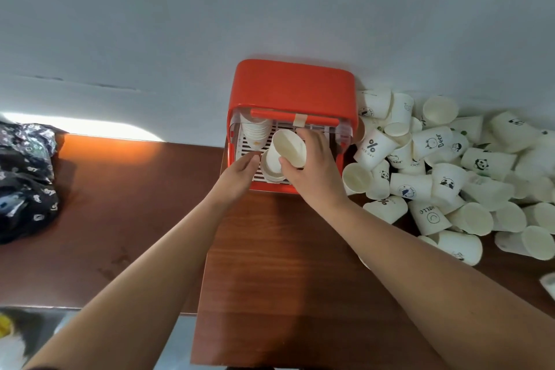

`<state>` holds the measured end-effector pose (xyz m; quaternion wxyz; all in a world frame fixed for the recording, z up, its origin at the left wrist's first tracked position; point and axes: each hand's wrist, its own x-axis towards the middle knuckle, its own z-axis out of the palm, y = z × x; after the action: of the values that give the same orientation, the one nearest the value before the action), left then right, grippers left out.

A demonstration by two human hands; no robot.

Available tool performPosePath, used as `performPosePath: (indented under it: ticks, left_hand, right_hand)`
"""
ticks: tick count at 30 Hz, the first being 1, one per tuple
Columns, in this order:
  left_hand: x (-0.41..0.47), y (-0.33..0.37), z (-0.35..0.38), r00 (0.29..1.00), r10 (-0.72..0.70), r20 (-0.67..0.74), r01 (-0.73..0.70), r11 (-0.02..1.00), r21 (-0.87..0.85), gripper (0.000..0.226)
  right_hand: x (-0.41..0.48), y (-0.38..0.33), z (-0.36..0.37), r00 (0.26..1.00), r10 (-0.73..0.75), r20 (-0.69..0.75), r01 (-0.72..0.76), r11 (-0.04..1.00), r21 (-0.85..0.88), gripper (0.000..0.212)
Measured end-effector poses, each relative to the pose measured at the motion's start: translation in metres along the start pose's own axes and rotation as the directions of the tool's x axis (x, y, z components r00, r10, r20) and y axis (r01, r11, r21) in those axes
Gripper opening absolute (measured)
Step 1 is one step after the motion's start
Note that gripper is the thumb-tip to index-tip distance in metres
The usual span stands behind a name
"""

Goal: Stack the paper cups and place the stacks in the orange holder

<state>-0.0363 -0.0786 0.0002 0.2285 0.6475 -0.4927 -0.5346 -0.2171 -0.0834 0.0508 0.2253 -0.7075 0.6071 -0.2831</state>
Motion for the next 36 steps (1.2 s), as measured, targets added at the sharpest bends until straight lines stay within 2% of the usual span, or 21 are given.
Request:
performPosePath:
  ticks: [2,5,8,11,16,20,22,25,28,30,32,36]
  left_hand:
    - [-0.002,0.002,0.001,0.999,-0.036,-0.011,0.035,0.996,-0.079,0.065]
    - [-0.002,0.001,0.001,1.000,-0.012,0.008,0.013,0.988,-0.153,0.064]
    - [0.001,-0.004,-0.003,0.996,0.072,0.058,-0.067,0.994,-0.088,0.047]
    - [0.004,-0.010,-0.002,0.987,0.155,0.043,-0.155,0.988,0.018,0.047]
    - [0.005,-0.010,0.008,0.984,0.168,-0.051,-0.162,0.981,0.108,0.047]
    - [-0.016,-0.003,0.026,0.936,0.255,-0.245,-0.208,0.957,0.202,0.038]
    - [-0.032,0.007,0.042,0.917,0.282,-0.282,-0.230,0.952,0.202,0.029]
    - [-0.044,0.028,0.077,0.920,0.367,-0.140,-0.341,0.923,0.178,0.018]
    - [-0.038,0.051,0.117,0.907,0.418,0.056,-0.419,0.882,0.215,0.015]
    - [-0.030,0.066,0.141,0.920,0.380,0.092,-0.391,0.879,0.272,0.023]
    - [-0.021,0.077,0.160,0.949,0.308,0.069,-0.313,0.887,0.340,0.035]
    - [-0.003,0.081,0.187,0.983,0.181,0.035,-0.176,0.863,0.474,0.049]
  right_hand:
    - [0.001,0.001,0.004,0.999,0.019,0.041,-0.017,0.999,-0.044,0.054]
    - [0.003,0.005,0.015,0.974,0.069,0.217,-0.040,0.990,-0.135,0.063]
    - [0.004,0.012,0.027,0.937,0.111,0.332,-0.055,0.983,-0.173,0.073]
    - [0.003,0.018,0.033,0.943,0.087,0.321,-0.026,0.982,-0.187,0.071]
    - [-0.003,0.020,0.023,0.937,0.101,0.334,-0.065,0.991,-0.117,0.079]
    - [-0.024,0.034,-0.018,0.944,0.101,0.315,-0.061,0.989,-0.135,0.054]
    - [-0.036,0.053,-0.046,0.953,0.110,0.281,-0.069,0.986,-0.153,0.042]
    - [-0.040,0.094,-0.085,0.965,0.207,0.160,-0.179,0.969,-0.173,0.035]
    - [-0.024,0.126,-0.117,0.956,0.284,0.070,-0.265,0.943,-0.199,0.044]
    - [-0.007,0.140,-0.128,0.953,0.298,0.048,-0.283,0.938,-0.202,0.049]
    - [0.009,0.151,-0.130,0.954,0.294,0.061,-0.274,0.937,-0.218,0.051]
    - [0.025,0.169,-0.122,0.955,0.251,0.159,-0.203,0.942,-0.268,0.050]
